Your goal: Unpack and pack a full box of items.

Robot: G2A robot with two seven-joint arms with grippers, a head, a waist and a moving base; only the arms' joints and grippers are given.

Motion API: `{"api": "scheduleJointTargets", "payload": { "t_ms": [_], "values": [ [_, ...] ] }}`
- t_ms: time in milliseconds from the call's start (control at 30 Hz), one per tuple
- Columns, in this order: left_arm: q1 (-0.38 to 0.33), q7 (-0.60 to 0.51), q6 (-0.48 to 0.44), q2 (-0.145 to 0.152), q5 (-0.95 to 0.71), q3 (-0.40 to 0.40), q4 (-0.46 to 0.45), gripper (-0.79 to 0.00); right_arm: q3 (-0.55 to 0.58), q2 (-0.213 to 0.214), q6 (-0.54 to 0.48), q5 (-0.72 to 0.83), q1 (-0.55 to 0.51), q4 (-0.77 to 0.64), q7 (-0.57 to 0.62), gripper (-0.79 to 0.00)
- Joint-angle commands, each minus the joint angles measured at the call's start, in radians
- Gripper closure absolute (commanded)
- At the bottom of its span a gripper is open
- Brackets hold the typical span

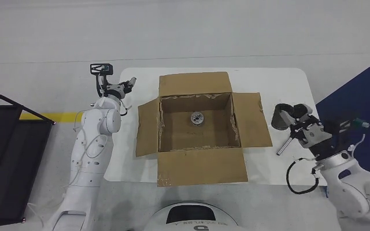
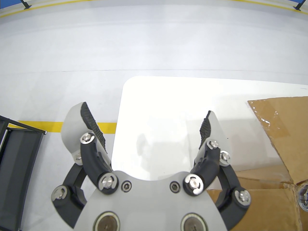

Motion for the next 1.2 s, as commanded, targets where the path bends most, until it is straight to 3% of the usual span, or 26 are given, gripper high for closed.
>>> {"api": "scheduleJointTargets", "payload": {
  "t_ms": [0, 167, 333, 533, 700, 900, 1000, 1100, 1167],
  "values": [
    [0.000, 0.000, 0.000, 0.000, 0.000, 0.000, 0.000, -0.785, -0.055, 0.002, -0.008, -0.071, 0.017, -0.045, 0.055, 0.000],
    [0.000, 0.000, 0.000, 0.000, 0.000, 0.000, 0.000, -0.785, -0.298, 0.009, -0.037, -0.261, 0.174, -0.045, 0.178, 0.000],
    [0.000, 0.000, 0.000, 0.000, 0.000, 0.000, 0.000, -0.785, -0.560, -0.006, 0.089, -0.366, 0.380, -0.035, 0.380, 0.000],
    [0.000, 0.000, 0.000, 0.000, 0.000, 0.000, 0.000, -0.785, -0.683, -0.024, 0.170, -0.398, 0.498, -0.003, 0.445, 0.000],
    [0.000, 0.000, 0.000, 0.000, 0.000, 0.000, 0.000, -0.785, -0.580, -0.024, 0.186, -0.321, 0.431, -0.045, 0.336, 0.000],
    [0.000, 0.000, 0.000, 0.000, 0.000, 0.000, 0.000, -0.785, -0.224, -0.026, 0.187, -0.110, 0.161, -0.029, 0.074, 0.000],
    [0.000, 0.000, 0.000, 0.000, 0.000, 0.000, 0.000, -0.785, -0.050, -0.037, 0.164, 0.036, 0.032, 0.045, -0.017, -0.080],
    [0.000, 0.000, 0.000, 0.000, 0.000, 0.000, 0.000, -0.785, 0.066, -0.049, 0.173, 0.161, -0.047, 0.142, -0.032, -0.086],
    [0.000, 0.000, 0.000, 0.000, 0.000, 0.000, 0.000, -0.785, 0.098, -0.055, 0.251, 0.201, -0.070, 0.184, 0.031, -0.114]
  ]
}}
